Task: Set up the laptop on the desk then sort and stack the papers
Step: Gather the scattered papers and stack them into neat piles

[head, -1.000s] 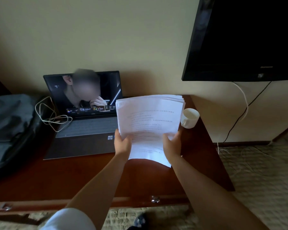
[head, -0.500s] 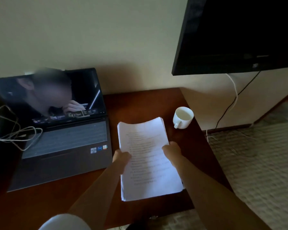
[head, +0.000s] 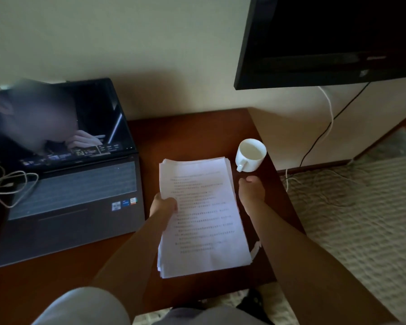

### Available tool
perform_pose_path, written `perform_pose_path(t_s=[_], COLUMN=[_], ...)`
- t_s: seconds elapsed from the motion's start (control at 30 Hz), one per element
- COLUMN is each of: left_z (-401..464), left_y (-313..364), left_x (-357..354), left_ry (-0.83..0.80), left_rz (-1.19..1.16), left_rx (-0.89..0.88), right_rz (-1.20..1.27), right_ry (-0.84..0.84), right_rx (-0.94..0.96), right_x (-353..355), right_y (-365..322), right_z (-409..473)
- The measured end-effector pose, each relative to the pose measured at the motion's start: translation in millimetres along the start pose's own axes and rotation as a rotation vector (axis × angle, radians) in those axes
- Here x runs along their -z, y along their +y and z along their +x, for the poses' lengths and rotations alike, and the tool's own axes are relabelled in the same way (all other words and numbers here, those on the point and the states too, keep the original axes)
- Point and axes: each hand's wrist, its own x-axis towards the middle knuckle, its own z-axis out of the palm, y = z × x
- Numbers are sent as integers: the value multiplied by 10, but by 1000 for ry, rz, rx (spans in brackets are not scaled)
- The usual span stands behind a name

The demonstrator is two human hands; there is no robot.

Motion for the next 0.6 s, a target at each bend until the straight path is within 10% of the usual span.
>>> perform_pose_path(t_s=[0.3,0.6], left_z=[-697,-1193], left_y=[-353,-402], left_x=[-216,-1076], left_ry=[-42,-99], left_rz=[-30,-157], left_rx=[178,41], right_rz=[-201,71], right_ry=[-433,-384], right_rx=[-49,69], right_x=[254,933], right_y=[587,884], right_z=[-135,50])
